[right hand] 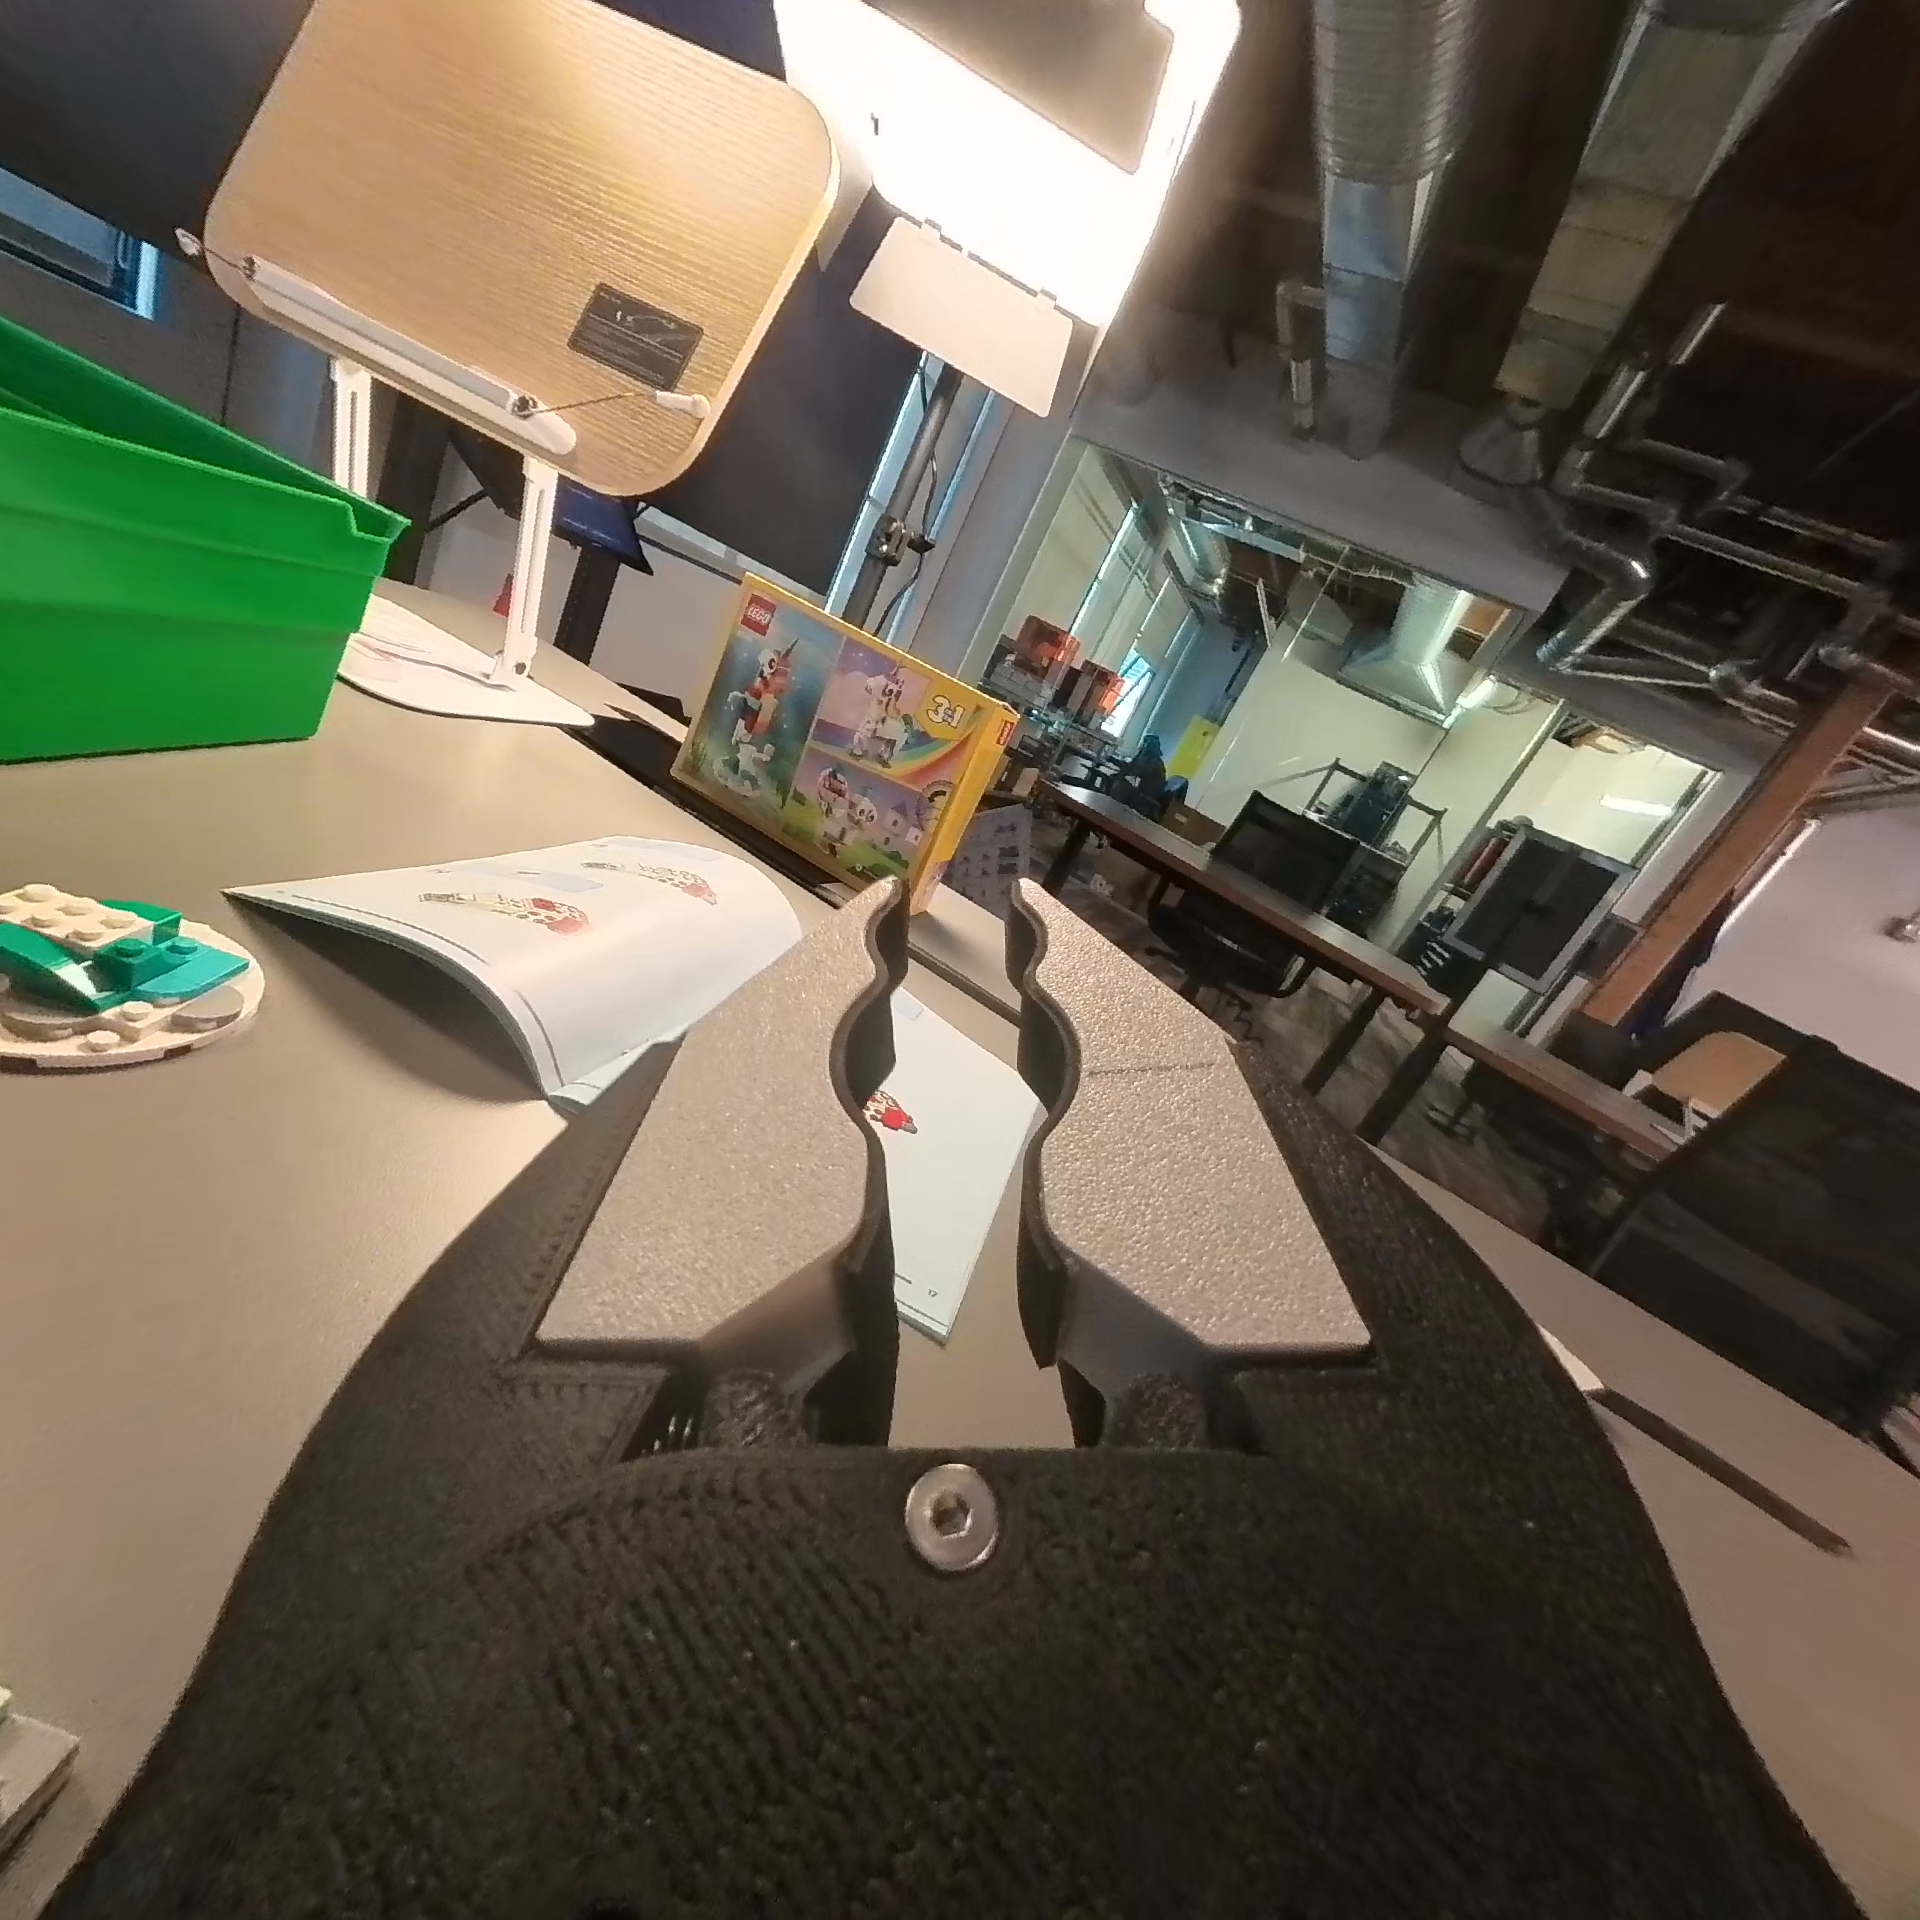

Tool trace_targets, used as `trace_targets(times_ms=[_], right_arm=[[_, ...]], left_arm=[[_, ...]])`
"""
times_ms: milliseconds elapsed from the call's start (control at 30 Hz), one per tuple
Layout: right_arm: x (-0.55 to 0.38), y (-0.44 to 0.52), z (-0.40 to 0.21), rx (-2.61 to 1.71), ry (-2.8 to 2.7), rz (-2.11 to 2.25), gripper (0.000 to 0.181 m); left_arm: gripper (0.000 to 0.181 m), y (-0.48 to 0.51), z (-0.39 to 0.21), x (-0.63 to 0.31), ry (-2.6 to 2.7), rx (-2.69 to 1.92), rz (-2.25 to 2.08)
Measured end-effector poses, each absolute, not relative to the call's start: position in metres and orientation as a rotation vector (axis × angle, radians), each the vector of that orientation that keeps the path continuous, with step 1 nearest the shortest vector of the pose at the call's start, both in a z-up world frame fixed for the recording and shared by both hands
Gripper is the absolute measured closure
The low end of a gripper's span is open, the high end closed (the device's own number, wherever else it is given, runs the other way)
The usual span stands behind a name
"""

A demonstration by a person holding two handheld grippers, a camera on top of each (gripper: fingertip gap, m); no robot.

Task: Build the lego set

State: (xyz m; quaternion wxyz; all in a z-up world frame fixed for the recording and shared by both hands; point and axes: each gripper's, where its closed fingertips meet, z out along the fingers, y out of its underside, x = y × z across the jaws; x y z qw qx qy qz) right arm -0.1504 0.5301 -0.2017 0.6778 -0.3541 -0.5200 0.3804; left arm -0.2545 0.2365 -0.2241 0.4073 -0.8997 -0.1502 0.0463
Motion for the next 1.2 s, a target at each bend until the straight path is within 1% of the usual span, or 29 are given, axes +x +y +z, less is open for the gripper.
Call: trace_targets(times_ms=[100,167,267,300,400,600,833,1067,1200], right_arm=[[-0.151,0.531,-0.203,-0.796,-1.170,0.831,0.165],[-0.151,0.532,-0.203,-0.799,-1.167,0.827,0.165],[-0.151,0.533,-0.202,-0.806,-1.161,0.829,0.165],[-0.151,0.534,-0.202,-0.807,-1.160,0.830,0.165],[-0.152,0.533,-0.203,-0.802,-1.167,0.822,0.166],[-0.152,0.531,-0.204,-0.792,-1.179,0.810,0.166],[-0.153,0.530,-0.204,-0.788,-1.184,0.813,0.167],[-0.154,0.529,-0.204,-0.782,-1.188,0.817,0.167],[-0.153,0.528,-0.204,-0.780,-1.189,0.817,0.168]], left_arm=[[0.133,0.220,-0.263,-0.261,-0.310,-2.515,0.261],[0.133,0.210,-0.271,-0.266,-0.295,-2.589,0.346],[0.131,0.208,-0.263,-0.271,-0.327,-2.568,0.327],[0.128,0.207,-0.258,-0.276,-0.317,-2.562,0.335],[0.126,0.201,-0.248,-0.298,-0.269,-2.596,0.440],[0.130,0.199,-0.232,-0.340,-0.274,-2.656,0.494],[0.135,0.199,-0.222,-0.364,-0.247,-2.716,0.534],[0.138,0.192,-0.233,-0.363,-0.195,-2.820,0.461],[0.137,0.192,-0.251,-0.344,-0.090,-2.888,0.320]])
